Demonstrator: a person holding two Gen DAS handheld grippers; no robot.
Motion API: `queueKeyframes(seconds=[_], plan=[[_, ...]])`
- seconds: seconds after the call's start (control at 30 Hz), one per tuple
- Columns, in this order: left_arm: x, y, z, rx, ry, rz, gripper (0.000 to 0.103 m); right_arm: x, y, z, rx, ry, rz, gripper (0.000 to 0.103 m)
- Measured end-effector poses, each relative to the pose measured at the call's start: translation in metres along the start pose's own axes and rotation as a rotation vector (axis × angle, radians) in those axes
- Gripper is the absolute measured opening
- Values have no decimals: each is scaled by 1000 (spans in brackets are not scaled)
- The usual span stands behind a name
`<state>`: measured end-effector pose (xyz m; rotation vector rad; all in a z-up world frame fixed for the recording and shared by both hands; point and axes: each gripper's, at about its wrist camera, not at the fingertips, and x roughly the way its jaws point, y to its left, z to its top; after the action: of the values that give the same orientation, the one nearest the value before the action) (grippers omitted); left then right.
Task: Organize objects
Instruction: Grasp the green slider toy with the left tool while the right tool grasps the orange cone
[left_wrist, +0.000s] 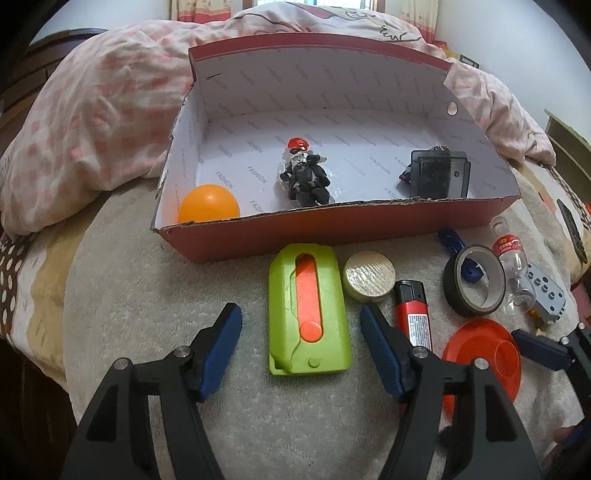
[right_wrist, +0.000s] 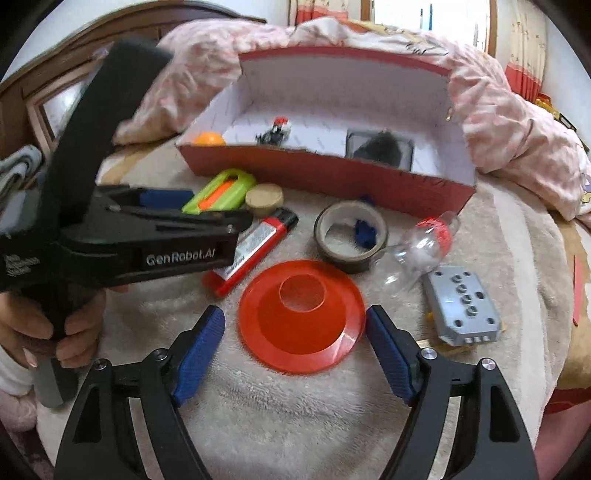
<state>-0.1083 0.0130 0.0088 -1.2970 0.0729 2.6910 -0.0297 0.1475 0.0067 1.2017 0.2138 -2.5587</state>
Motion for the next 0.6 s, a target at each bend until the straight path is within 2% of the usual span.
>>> queueKeyframes(seconds=[0.23, 0.4, 0.47, 0.6], plan=[[0, 1, -1, 11, -14, 0, 66, 6, -2, 0, 13, 2, 9, 83], [-4, 1, -2, 7, -21, -8, 53, 7, -4, -2, 9, 1, 6, 85], [-7, -1, -4, 4, -22, -9, 39, 7, -4, -2, 12, -2, 4, 85], [-15, 0, -9, -17, -14, -31, 39, 6, -4, -2, 24, -19, -12, 78]])
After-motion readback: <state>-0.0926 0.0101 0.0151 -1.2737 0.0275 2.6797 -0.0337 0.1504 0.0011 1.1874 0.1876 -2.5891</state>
